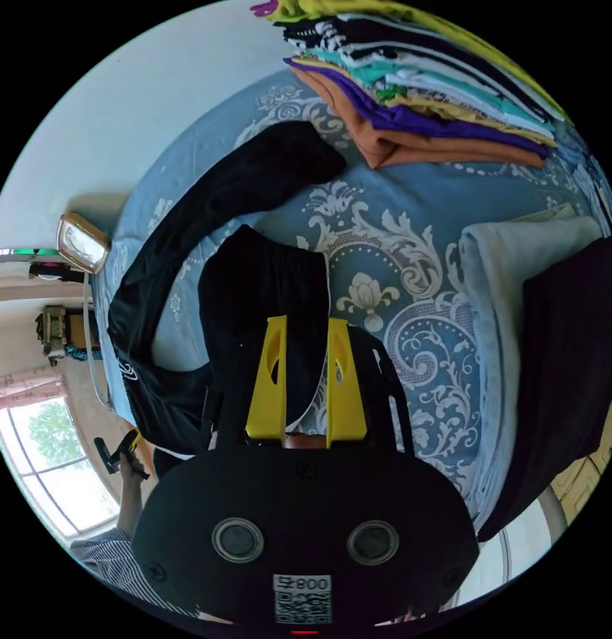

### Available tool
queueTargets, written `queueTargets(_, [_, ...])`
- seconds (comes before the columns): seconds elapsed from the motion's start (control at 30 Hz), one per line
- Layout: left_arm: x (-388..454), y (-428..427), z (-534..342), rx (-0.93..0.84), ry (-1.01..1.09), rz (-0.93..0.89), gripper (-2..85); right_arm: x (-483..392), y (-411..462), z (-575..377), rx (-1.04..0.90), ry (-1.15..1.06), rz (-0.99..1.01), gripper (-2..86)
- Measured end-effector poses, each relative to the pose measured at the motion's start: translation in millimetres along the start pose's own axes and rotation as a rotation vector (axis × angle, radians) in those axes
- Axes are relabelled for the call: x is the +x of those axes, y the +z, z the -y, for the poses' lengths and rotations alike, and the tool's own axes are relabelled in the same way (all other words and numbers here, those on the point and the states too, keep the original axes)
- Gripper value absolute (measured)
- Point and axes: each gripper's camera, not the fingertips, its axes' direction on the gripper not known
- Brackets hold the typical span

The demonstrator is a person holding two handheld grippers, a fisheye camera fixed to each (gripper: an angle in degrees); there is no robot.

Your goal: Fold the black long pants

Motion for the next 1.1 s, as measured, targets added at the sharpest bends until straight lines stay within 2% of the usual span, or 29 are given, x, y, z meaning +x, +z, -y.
queueTargets(0.1, [4.2, 4.7, -9.2, -0.055, 0.063, -0.027, 1.5, 4.0, 14.6, -7.0, 0.011, 0.006, -0.075, 5.6])
queueTargets(0.17, [3.6, 0.0, -15.7, -0.046, 0.076, -0.024, 0.8, 12.4, 20.9, -12.6, -0.027, -0.007, -0.028, 3.0])
queueTargets(0.3, [-21.2, -44.1, -38.1, 0.076, 0.046, -0.128, 0.3, 34.0, 8.9, -34.0, 0.019, 0.01, 0.018, 1.8])
queueTargets(0.53, [-64.9, -113.7, -86.4, 0.227, 0.056, -0.152, 1.5, 85.2, -35.5, -117.5, 0.157, 0.004, 0.136, 1.4])
queueTargets(0.63, [-86.0, -94.4, -105.1, 0.155, 0.022, -0.208, 4.8, 107.2, -27.2, -147.0, 0.146, 0.034, 0.12, 1.4])
queueTargets(0.7, [-103.0, -55.4, -115.3, 0.076, -0.045, -0.312, 8.2, 122.1, -16.5, -157.9, 0.136, 0.076, 0.153, 1.4])
queueTargets(0.8, [-117.8, -11.7, -124.0, 0.021, -0.15, -0.369, 9.4, 136.1, 0.0, -167.7, 0.121, 0.118, 0.169, 1.4])
queueTargets(1.0, [-131.3, 12.6, -132.1, 0.01, -0.26, -0.373, 3.1, 145.1, 13.2, -174.3, 0.106, 0.123, 0.157, 1.3])
queueTargets(1.1, [-136.6, -11.5, -145.4, 0.083, -0.233, -0.432, 2.0, 149.7, 13.6, -180.7, 0.114, 0.116, 0.163, 1.3])
